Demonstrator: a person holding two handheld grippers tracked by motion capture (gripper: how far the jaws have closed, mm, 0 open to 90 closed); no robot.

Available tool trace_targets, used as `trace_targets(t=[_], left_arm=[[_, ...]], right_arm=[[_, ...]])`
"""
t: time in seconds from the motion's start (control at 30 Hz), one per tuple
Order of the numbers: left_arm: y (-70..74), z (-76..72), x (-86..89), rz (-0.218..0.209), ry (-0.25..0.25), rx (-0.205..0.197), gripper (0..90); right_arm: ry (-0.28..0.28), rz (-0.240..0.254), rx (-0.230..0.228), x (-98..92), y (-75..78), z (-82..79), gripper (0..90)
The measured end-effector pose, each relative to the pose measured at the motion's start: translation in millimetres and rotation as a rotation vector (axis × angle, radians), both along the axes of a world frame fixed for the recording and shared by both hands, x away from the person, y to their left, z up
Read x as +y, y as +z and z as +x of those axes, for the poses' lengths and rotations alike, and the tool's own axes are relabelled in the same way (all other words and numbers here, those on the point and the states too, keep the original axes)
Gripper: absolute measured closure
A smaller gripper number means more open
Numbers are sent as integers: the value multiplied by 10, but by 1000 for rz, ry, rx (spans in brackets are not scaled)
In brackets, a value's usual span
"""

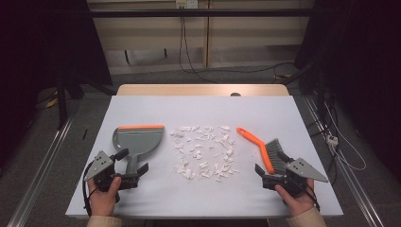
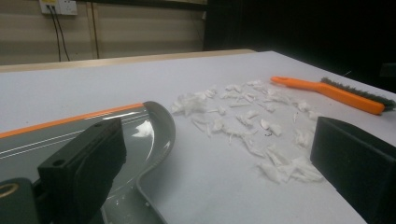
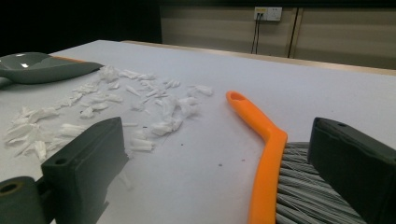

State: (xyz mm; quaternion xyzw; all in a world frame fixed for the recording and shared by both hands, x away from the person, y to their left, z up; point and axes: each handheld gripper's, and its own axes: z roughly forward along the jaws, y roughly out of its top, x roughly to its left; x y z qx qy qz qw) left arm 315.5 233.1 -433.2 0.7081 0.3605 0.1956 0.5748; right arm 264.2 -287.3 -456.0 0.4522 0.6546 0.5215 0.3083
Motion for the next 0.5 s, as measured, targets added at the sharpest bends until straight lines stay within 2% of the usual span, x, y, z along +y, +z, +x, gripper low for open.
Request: trace_targets(t=[0.07, 0.17, 0.5], left_arm=[[2, -4, 1, -13, -1, 3, 33], [1, -5, 9, -14, -3, 4, 33], [14, -6, -8, -14, -8, 0, 33]], right_arm=[[-3, 1, 3, 1, -5, 8, 36], [-2, 12, 0, 8, -2, 16, 36], [6, 5, -3, -7, 1, 25, 36]])
